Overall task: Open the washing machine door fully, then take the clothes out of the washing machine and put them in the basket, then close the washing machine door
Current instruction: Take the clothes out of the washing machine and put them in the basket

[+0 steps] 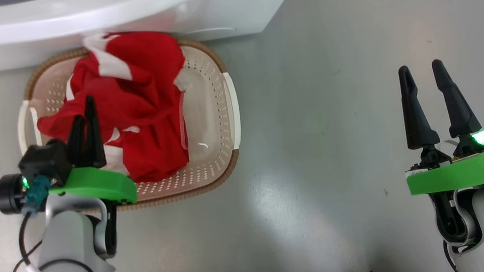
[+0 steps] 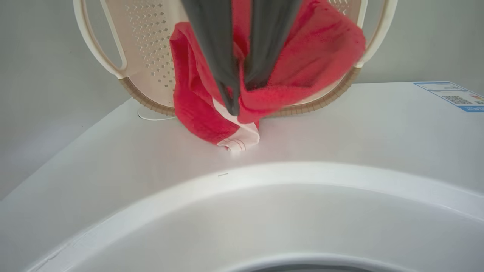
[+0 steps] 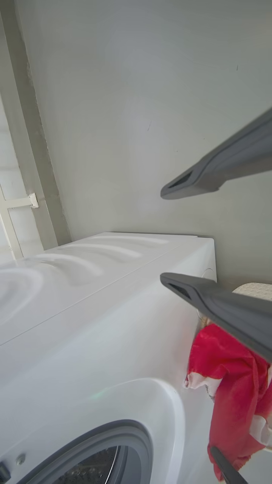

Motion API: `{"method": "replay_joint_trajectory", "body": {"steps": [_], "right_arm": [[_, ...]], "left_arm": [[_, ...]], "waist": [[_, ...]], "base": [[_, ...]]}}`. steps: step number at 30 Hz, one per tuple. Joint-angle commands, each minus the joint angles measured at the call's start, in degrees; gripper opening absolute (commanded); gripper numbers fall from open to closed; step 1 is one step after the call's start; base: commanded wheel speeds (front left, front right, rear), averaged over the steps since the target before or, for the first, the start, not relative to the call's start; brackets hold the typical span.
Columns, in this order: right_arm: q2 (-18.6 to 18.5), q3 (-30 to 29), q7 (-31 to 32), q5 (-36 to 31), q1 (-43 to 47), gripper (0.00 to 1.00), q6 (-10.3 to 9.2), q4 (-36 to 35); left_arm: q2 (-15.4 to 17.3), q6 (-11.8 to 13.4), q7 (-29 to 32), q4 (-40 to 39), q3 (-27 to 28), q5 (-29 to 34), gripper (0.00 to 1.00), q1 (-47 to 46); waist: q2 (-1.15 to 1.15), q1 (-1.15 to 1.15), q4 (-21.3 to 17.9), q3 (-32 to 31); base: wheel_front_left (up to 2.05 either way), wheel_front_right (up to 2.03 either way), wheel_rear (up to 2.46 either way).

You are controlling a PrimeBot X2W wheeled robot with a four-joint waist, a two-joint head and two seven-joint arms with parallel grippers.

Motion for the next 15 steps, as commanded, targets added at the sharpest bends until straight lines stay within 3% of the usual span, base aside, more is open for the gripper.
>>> {"method": "replay_joint_trajectory", "body": {"steps": [1,15], "right_arm": [[0.06,1.41,-0.36,0.45,0.44,1.00,0.37,-1.37],[0.06,1.77,-0.36,-0.06,-1.01,1.00,0.37,-2.26]], "left_arm": [[1.50,-0.27,-0.28,-0.58,1.38,0.80,0.00,0.17],[1.86,-1.63,-0.28,13.28,0.46,4.01,0.00,-7.99]], "waist": [[0.00,0.00,-0.16,0.74],[0.00,0.00,-0.59,5.49]], "base": [[0.00,0.00,0.00],[0.00,0.00,0.00]]}}
